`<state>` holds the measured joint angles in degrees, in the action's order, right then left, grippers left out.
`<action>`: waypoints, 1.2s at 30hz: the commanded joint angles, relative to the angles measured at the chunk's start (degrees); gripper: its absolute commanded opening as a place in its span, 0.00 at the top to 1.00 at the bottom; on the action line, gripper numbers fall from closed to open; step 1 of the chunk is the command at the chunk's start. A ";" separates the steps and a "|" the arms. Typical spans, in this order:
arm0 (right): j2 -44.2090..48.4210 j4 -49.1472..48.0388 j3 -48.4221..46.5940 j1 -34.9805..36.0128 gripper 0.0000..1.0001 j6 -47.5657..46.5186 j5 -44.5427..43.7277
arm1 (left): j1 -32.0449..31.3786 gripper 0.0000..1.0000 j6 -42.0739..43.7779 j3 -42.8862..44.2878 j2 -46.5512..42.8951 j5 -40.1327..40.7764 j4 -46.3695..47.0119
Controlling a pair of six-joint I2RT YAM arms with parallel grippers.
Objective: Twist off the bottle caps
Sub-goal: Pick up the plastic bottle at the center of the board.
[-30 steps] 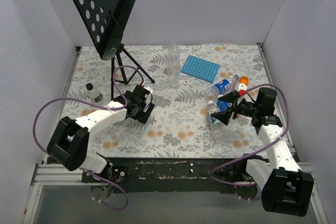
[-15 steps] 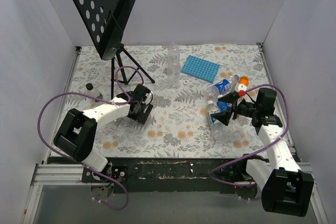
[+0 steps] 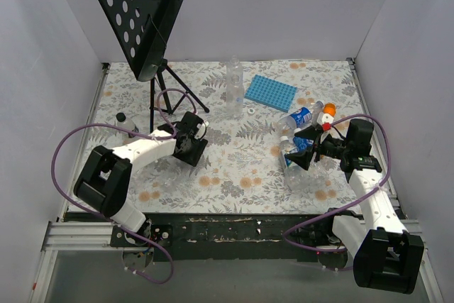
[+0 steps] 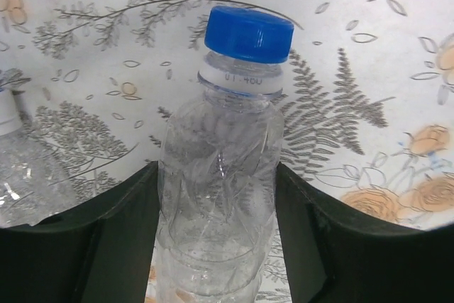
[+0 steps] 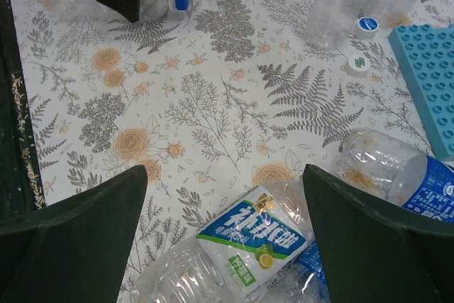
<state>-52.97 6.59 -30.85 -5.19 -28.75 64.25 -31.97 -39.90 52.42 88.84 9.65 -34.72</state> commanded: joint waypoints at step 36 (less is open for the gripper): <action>-3.36 1.23 -2.28 4.75 0.02 0.71 6.50 | -16.90 0.95 -25.40 -5.76 -17.47 -22.14 48.16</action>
<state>-55.48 7.22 -30.87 -2.17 -28.60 68.42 -46.96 -64.88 45.32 70.98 -15.07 7.29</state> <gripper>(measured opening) 0.982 0.570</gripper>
